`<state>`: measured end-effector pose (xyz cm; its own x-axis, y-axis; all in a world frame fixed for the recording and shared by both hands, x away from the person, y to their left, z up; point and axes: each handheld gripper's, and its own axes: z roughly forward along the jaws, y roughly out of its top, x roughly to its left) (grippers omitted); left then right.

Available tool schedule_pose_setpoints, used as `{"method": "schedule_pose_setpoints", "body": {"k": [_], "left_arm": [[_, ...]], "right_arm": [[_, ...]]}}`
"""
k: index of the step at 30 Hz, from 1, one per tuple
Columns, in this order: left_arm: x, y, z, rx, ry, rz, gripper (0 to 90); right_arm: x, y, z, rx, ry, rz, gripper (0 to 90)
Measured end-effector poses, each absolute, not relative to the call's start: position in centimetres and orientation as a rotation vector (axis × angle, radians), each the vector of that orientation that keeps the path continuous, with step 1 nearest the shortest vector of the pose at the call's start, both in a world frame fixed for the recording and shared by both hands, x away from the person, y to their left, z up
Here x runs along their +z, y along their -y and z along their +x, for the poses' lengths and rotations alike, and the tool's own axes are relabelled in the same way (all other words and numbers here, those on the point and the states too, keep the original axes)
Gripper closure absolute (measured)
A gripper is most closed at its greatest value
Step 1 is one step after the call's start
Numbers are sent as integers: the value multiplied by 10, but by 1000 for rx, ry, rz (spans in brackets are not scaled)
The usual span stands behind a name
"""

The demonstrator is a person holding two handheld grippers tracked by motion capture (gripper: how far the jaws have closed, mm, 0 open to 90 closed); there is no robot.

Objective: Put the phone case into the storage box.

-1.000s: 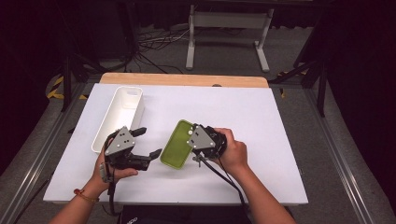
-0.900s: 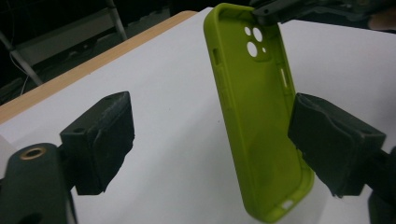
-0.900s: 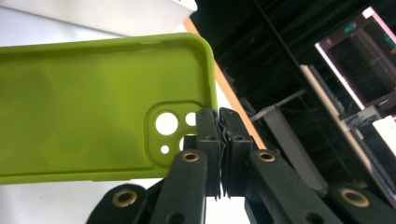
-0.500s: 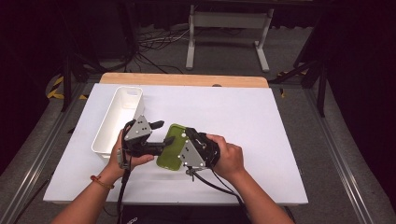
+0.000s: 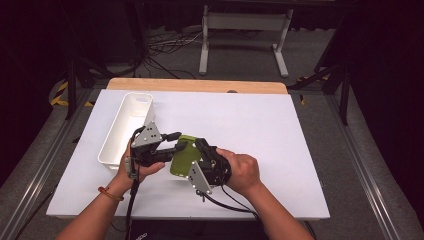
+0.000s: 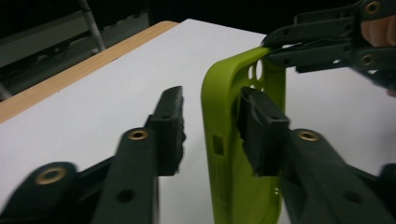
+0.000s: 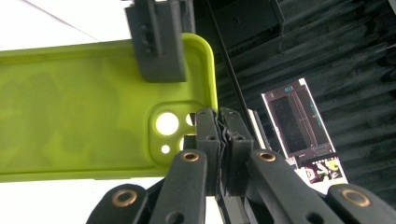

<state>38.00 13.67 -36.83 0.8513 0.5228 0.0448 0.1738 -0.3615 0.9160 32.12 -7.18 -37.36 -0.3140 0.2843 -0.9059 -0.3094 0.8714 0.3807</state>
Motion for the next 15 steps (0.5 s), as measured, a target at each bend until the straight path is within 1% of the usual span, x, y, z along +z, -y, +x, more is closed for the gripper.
{"method": "schedule_pose_setpoints", "body": {"k": [1,4,6,10,15], "left_arm": [[-368,-136,379,388,-520,1934,644],[-367,-137,379,403,-502,1936,710],[-367,-138,378,415,-507,1923,726],[-367,-141,375,394,-505,1897,781],[-367,-140,371,423,-497,1890,787]], "right_arm": [[-374,72,321,586,-1802,-32,883],[-374,71,322,581,-1794,-44,882],[-373,71,322,590,-1791,-39,881],[-374,71,322,598,-1783,-30,870],[-373,73,321,619,-1787,-8,860]]}}
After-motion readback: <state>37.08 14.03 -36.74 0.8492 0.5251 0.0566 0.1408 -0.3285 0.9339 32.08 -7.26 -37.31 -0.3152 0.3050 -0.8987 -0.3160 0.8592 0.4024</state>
